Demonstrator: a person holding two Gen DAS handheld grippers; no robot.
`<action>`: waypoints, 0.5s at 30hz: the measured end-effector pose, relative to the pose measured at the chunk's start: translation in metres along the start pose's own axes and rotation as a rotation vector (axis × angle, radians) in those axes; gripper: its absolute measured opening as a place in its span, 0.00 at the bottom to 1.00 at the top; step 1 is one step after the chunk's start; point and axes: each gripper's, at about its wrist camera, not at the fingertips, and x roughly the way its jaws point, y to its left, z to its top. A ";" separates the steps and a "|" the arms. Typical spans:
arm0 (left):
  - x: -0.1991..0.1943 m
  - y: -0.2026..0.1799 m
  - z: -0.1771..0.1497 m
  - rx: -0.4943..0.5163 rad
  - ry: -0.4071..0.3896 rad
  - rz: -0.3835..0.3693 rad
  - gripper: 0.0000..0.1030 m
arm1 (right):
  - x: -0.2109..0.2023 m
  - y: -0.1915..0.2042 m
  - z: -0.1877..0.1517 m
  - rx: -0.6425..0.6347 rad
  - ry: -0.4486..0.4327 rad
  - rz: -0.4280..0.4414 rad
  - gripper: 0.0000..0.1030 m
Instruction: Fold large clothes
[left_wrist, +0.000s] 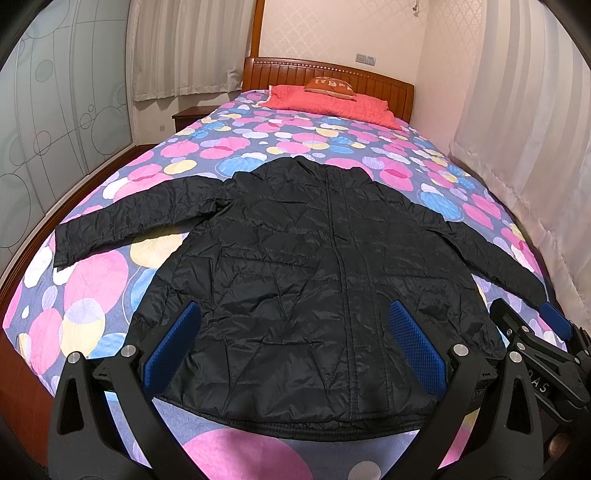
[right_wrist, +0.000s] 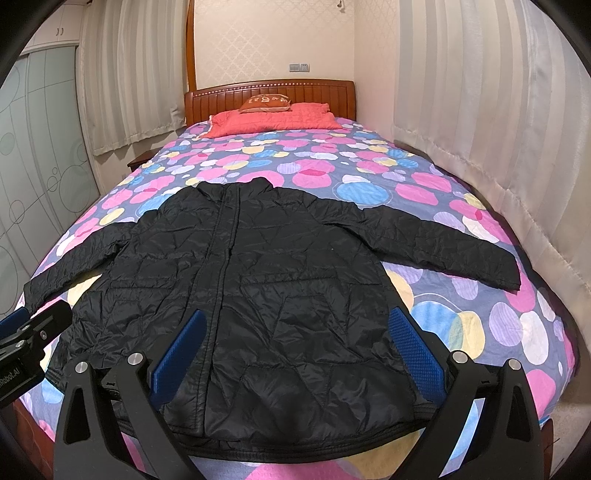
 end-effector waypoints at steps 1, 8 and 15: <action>0.000 0.000 -0.001 0.000 0.000 0.000 0.98 | 0.000 0.000 0.000 0.000 0.001 0.000 0.95; 0.001 0.000 -0.001 0.002 0.001 0.000 0.98 | 0.000 0.000 0.000 0.000 0.001 0.000 0.95; 0.000 0.000 0.000 0.000 0.002 -0.001 0.98 | 0.001 0.000 0.000 0.000 0.001 0.000 0.95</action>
